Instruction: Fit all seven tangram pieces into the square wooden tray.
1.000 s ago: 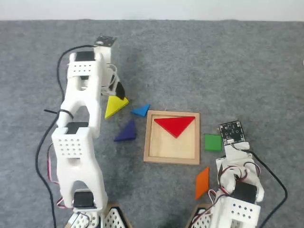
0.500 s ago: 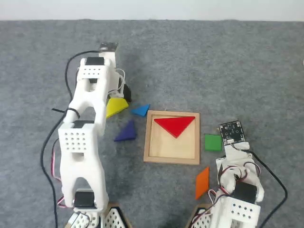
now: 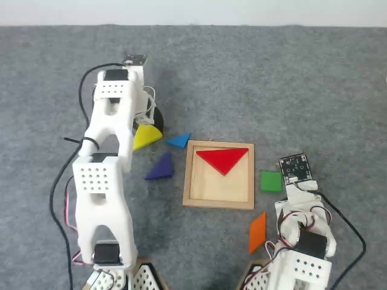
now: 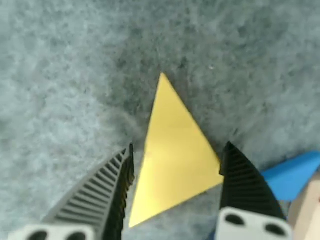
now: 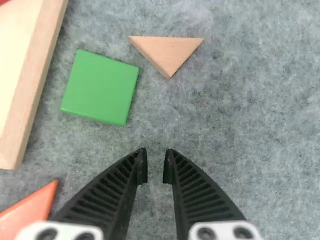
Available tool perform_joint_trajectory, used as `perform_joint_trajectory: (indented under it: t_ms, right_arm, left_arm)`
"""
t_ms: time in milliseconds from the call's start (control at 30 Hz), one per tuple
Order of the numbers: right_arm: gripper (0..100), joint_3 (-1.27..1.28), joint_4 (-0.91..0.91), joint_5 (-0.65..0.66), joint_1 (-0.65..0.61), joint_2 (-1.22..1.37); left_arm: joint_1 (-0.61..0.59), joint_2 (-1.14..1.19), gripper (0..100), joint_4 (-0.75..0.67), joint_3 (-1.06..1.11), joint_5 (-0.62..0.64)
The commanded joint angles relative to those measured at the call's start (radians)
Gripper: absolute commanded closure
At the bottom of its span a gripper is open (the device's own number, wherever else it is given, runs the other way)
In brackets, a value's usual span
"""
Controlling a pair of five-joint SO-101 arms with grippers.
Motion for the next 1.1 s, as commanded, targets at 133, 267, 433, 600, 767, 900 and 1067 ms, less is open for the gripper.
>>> perform_joint_trajectory:
  t_ms: [133, 267, 433, 600, 767, 900, 1067]
  right_arm:
    - [93.3, 0.015, -0.001, 0.008, 0.007, -0.013]
    - [93.3, 0.015, -0.001, 0.008, 0.007, -0.013]
    - [93.3, 0.015, -0.001, 0.008, 0.007, -0.013]
    - [93.3, 0.015, -0.001, 0.008, 0.007, -0.013]
    - [93.3, 0.015, -0.001, 0.008, 0.007, -0.013]
    - [93.3, 0.015, -0.001, 0.008, 0.007, -0.013]
    - [93.3, 0.015, -0.001, 0.008, 0.007, -0.013]
  left_arm:
    - [-0.012, -0.094, 73, 0.109, -0.062, -0.155]
    - [-0.012, -0.058, 73, 0.078, -0.041, -0.215]
    - [-0.012, -0.015, 73, 0.072, -0.047, -0.226]
    - [-0.008, -0.012, 71, 0.078, -0.047, -0.241]
    - [0.021, -0.014, 68, 0.1, -0.048, -0.241]
    - [0.028, -0.006, 68, 0.097, -0.048, -0.239]
    - [0.012, 0.023, 68, 0.044, -0.027, -0.239]
